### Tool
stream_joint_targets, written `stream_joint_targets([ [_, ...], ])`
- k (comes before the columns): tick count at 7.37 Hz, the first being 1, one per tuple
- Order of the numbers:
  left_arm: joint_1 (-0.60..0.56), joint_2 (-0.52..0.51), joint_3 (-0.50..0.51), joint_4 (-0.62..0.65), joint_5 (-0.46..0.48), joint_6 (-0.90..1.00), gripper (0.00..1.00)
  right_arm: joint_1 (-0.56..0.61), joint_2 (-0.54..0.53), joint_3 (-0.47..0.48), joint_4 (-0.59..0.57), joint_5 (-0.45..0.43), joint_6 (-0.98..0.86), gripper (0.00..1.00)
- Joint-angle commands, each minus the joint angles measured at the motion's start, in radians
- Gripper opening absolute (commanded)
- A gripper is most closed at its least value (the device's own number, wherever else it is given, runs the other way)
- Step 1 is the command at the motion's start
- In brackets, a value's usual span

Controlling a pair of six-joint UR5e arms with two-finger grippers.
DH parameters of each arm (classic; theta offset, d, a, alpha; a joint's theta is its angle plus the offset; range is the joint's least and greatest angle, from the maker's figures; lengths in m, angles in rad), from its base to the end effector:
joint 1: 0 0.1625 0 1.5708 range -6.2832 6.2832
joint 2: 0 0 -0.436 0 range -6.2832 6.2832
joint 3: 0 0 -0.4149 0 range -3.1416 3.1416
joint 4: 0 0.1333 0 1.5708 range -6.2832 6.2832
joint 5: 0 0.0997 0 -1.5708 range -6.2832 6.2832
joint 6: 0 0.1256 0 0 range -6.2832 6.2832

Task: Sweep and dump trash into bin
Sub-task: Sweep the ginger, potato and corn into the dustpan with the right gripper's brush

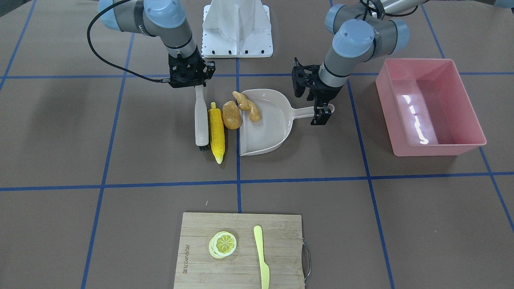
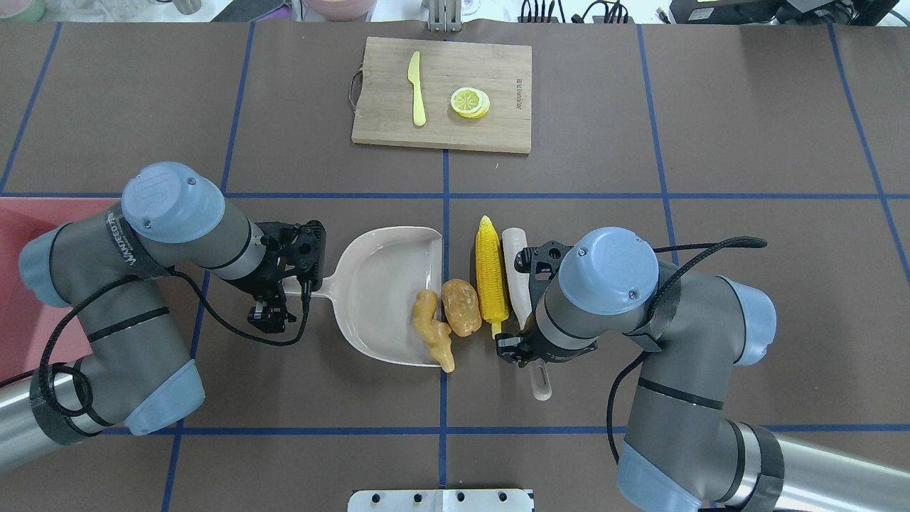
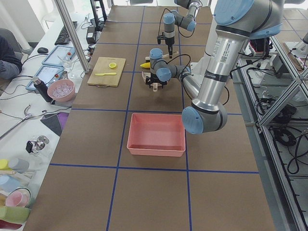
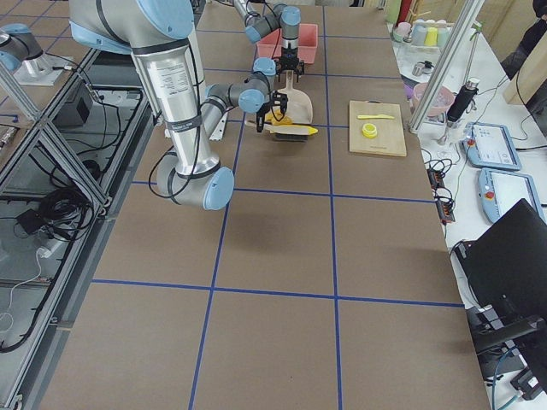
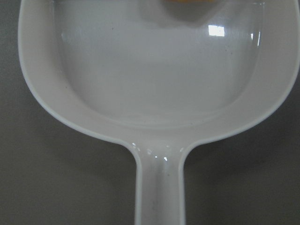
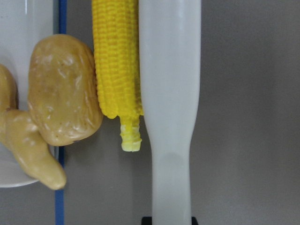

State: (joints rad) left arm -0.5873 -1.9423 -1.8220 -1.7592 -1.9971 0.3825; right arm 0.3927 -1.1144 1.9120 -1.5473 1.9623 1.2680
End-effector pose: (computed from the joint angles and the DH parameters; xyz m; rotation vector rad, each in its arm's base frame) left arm 0.4934 -0.4262 0.3332 0.7077 0.6827 1.4382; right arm -0.5538 -0.3218 0.2631 -0.0708 -0.8868 -0.0768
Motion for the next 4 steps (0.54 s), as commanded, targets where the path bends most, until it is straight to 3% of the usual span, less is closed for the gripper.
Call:
stream_joint_targets([
  [1,0.001,0.002,-0.003,-0.002,0.0,-0.001,0.95,-0.017,0.048,-0.013,0.004,-0.012,0.034,0.0],
  [4,0.003,0.003,-0.003,-0.003,0.003,0.001,0.91,-0.028,0.071,-0.046,0.106,-0.057,0.074,0.0],
])
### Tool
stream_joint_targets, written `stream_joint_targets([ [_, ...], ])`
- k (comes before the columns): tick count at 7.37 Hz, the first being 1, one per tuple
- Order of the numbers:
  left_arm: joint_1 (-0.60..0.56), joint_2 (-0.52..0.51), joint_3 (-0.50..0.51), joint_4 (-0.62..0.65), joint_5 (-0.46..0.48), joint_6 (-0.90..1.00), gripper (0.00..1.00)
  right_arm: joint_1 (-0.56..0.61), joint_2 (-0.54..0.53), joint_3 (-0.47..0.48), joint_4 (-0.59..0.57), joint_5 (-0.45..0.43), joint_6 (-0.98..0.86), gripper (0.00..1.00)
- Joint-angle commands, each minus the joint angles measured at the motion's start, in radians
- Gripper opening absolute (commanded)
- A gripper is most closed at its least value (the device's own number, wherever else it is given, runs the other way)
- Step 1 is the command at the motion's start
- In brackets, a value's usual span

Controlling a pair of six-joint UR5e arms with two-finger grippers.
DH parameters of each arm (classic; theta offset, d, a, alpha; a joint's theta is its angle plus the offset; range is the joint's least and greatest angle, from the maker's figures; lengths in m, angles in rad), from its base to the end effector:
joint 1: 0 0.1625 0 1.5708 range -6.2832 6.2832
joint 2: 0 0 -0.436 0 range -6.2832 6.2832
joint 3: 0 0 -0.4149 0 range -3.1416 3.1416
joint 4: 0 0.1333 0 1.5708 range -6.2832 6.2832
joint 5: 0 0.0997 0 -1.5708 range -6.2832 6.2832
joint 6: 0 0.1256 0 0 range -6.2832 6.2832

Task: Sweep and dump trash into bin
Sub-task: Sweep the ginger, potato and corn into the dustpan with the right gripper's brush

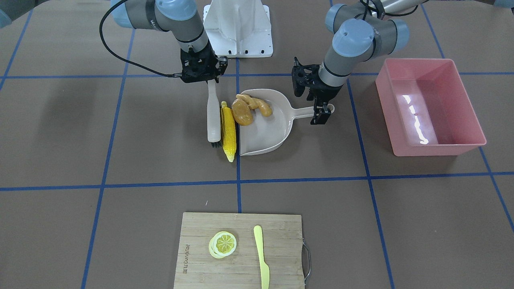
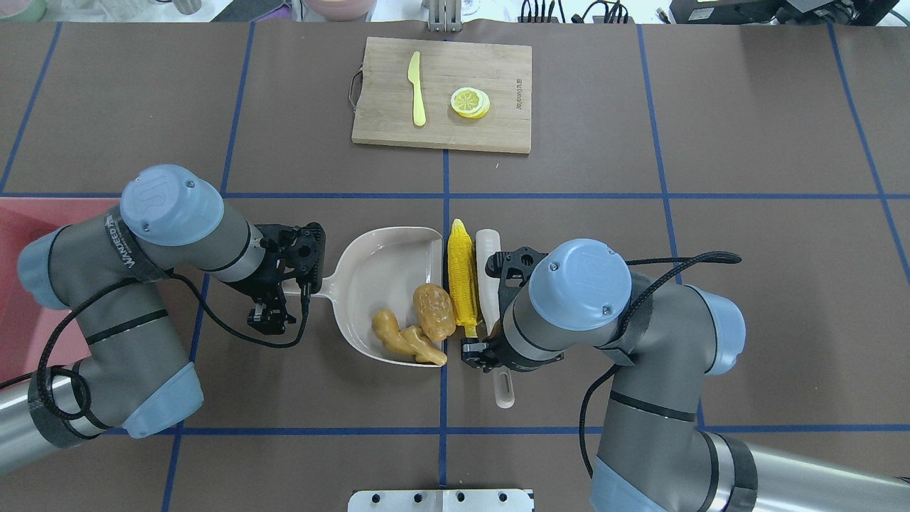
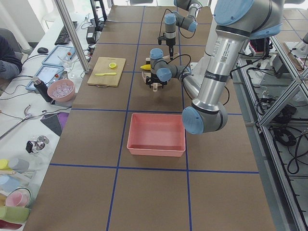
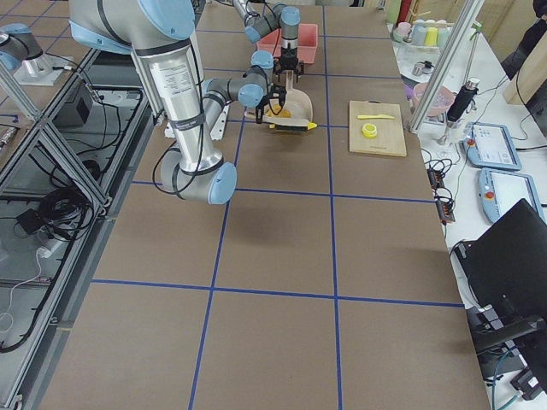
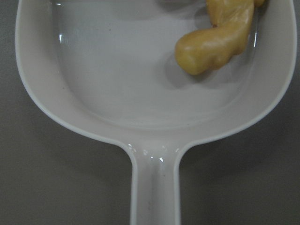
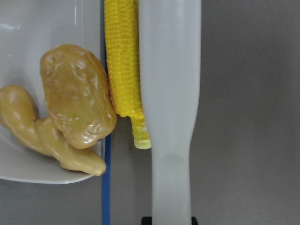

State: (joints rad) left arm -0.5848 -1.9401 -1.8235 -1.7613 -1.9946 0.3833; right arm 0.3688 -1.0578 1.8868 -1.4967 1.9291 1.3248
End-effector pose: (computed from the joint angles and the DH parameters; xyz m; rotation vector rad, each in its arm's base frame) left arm 0.4938 -0.4248 0.3337 0.7098 0.6815 1.4405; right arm -0.5726 -0.3170 0.2310 -0.0476 -0.9511 -0.0484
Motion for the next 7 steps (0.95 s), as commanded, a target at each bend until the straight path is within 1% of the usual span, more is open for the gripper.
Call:
stream_joint_targets([
  [1,0.0,0.004,-0.003,0.0,0.0,-0.003,0.81,-0.007,0.013,-0.041,0.062,-0.025,0.016,0.0],
  [3,0.0,0.004,-0.005,0.0,-0.001,-0.006,0.56,-0.004,0.016,-0.037,0.064,-0.024,0.01,0.0],
  [5,-0.001,0.004,-0.005,0.0,-0.001,-0.009,0.45,0.062,0.004,-0.012,0.014,0.029,-0.009,0.0],
  [6,0.0,0.004,-0.007,0.0,-0.001,-0.009,0.38,0.076,-0.002,-0.008,-0.026,0.039,-0.057,0.0],
  [7,0.0,0.004,-0.007,0.0,-0.001,-0.01,0.33,0.073,-0.002,-0.02,-0.03,0.036,-0.062,0.0],
])
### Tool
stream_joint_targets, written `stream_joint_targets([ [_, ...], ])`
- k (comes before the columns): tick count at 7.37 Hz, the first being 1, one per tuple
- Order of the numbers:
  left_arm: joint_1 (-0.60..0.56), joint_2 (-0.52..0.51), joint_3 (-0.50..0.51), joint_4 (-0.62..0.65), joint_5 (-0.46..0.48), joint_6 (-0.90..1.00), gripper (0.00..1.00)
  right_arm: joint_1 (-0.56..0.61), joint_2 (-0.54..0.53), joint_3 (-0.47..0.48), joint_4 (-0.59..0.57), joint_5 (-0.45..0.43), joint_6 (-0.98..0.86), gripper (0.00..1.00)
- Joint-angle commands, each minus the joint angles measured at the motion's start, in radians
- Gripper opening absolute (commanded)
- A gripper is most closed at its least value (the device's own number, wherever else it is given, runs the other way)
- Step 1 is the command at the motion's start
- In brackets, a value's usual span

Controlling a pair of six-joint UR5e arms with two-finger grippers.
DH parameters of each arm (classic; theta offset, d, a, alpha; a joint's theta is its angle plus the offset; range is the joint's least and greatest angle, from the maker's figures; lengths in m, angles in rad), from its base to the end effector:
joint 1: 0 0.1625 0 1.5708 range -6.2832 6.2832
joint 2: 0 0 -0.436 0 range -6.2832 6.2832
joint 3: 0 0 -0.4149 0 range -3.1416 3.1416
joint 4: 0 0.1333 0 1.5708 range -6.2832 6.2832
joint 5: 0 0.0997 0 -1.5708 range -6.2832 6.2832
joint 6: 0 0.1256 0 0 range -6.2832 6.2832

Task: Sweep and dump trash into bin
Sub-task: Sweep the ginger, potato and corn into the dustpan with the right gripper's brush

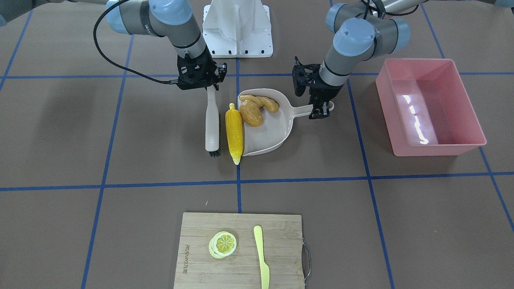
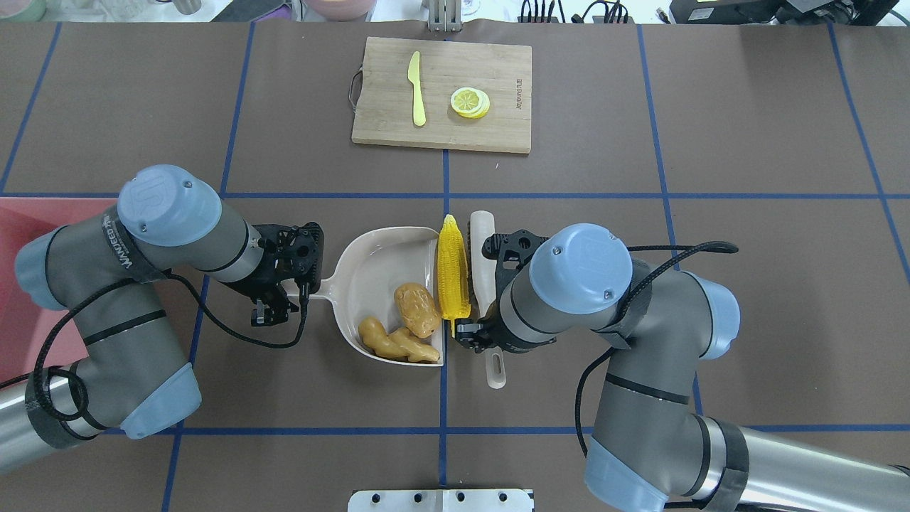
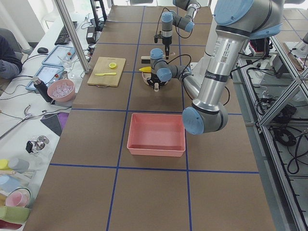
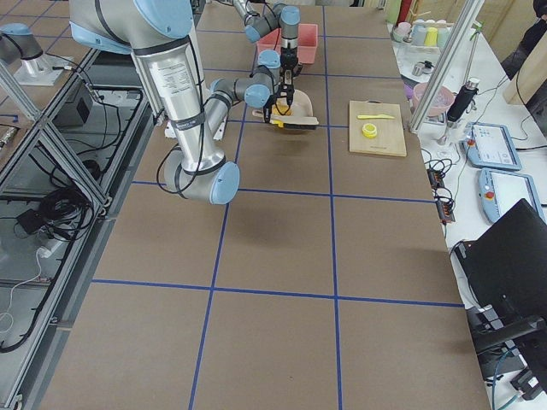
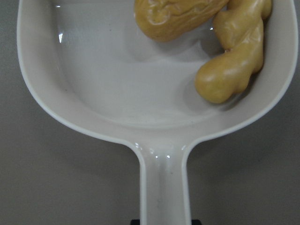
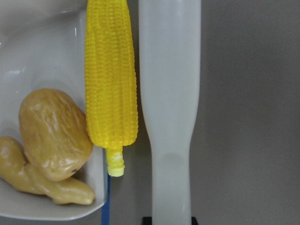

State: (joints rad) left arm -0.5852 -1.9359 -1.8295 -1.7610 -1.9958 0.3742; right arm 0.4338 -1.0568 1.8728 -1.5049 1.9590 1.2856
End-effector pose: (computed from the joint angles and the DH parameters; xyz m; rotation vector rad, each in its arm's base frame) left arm 0.4919 -0.4237 0.3335 0.7072 0.6854 1.4322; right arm -0.5553 -0.3518 0.2369 -0.0331 -0.9412 -0.0337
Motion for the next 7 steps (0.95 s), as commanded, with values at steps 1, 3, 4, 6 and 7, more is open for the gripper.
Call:
stream_joint_targets([
  [1,-0.001,0.0,-0.004,0.0,0.0,-0.003,0.33,0.006,-0.003,-0.024,-0.021,0.0,-0.031,0.0],
  [3,0.001,0.0,-0.004,0.002,0.0,-0.011,0.33,-0.004,0.011,-0.067,-0.017,-0.006,-0.057,0.0],
  [4,0.001,0.0,-0.004,-0.003,0.0,-0.044,0.3,-0.01,0.014,-0.076,-0.012,-0.008,-0.058,0.0],
  [6,0.001,0.0,-0.011,-0.003,0.0,-0.046,0.26,-0.021,0.056,-0.139,0.047,-0.015,-0.046,0.0],
  [7,0.001,0.0,-0.011,-0.003,0.002,-0.047,0.26,-0.032,0.078,-0.174,0.089,-0.015,-0.032,0.0],
])
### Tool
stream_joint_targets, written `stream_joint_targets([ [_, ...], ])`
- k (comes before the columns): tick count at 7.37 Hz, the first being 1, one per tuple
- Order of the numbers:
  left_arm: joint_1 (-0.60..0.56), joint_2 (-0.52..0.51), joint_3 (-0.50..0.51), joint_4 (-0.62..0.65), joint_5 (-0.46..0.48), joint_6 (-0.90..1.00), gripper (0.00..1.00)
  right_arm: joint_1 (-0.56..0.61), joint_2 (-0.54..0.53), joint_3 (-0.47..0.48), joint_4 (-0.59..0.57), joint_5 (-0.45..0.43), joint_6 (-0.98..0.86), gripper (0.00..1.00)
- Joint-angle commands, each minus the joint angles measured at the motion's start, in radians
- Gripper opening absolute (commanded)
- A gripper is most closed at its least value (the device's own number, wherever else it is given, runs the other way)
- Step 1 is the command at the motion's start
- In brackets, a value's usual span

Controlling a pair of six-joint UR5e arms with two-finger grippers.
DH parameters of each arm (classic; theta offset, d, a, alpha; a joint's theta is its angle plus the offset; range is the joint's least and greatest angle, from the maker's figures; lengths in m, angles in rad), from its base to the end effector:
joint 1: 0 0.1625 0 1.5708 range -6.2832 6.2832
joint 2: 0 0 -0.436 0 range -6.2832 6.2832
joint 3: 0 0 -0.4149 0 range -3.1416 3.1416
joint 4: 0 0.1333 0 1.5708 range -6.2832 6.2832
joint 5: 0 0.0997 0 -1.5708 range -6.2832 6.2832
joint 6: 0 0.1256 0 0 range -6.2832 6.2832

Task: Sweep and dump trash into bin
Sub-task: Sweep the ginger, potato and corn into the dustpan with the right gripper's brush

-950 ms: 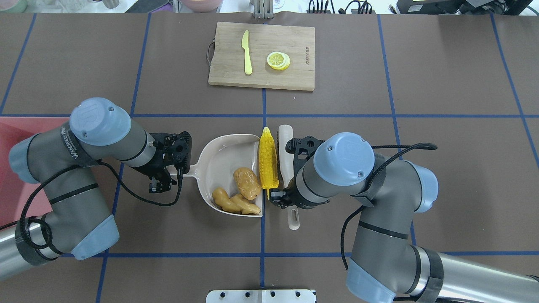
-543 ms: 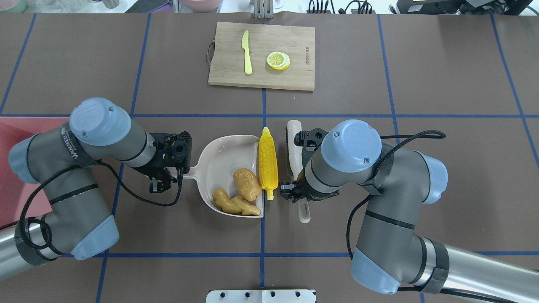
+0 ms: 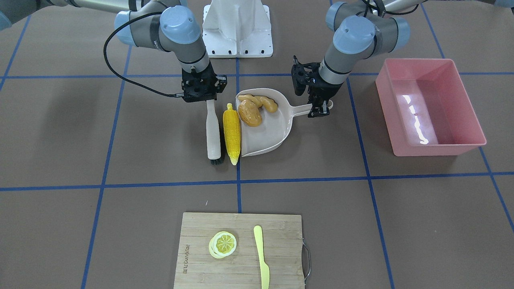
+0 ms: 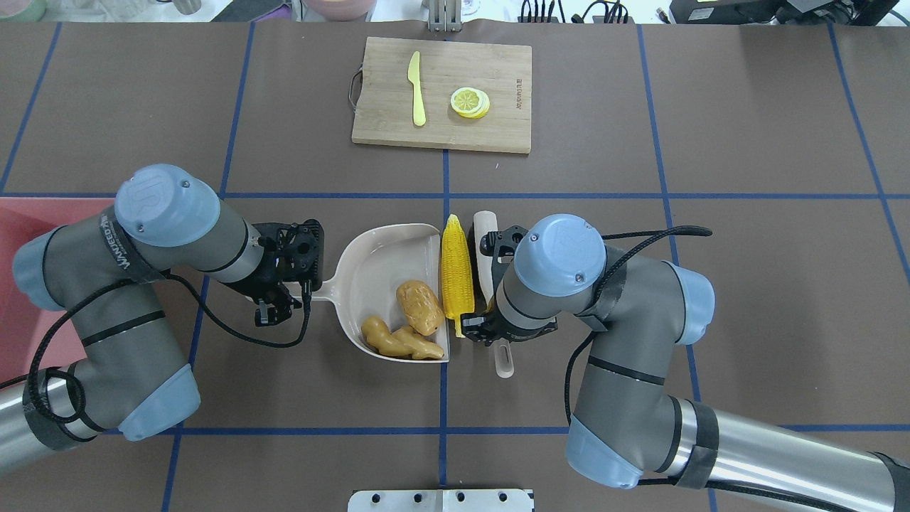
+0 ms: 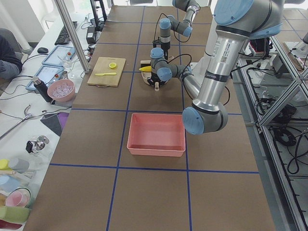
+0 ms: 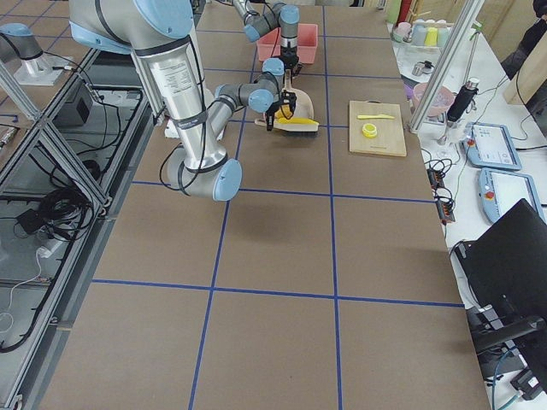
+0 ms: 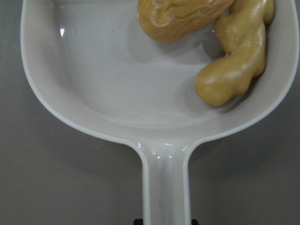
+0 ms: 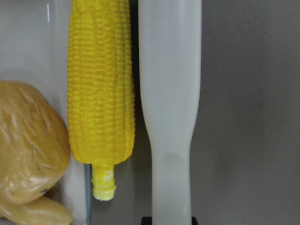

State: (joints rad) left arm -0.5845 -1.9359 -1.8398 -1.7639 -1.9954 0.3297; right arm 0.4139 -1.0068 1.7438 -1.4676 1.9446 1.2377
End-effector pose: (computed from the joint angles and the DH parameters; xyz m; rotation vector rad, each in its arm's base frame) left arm 0.4901 -0.4221 0.3280 0.7018 0.7009 1.3922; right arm -0.6002 -0.3591 0.2559 -0.0243 -0.9004 -0.0817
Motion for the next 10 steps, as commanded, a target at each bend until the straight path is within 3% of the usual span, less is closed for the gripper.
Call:
stream_joint_targets([
  [1,0.0,0.0,-0.001,0.001,0.001,-0.003,0.23,-0.015,0.043,-0.064,0.085,0.0,0.046,0.0],
  [6,0.005,-0.002,0.005,0.0,0.003,-0.001,0.24,-0.027,0.063,-0.07,0.234,0.0,0.147,0.0],
  [10,0.008,-0.002,0.005,-0.002,0.001,-0.003,0.24,-0.027,0.06,-0.078,0.236,0.007,0.131,0.0],
])
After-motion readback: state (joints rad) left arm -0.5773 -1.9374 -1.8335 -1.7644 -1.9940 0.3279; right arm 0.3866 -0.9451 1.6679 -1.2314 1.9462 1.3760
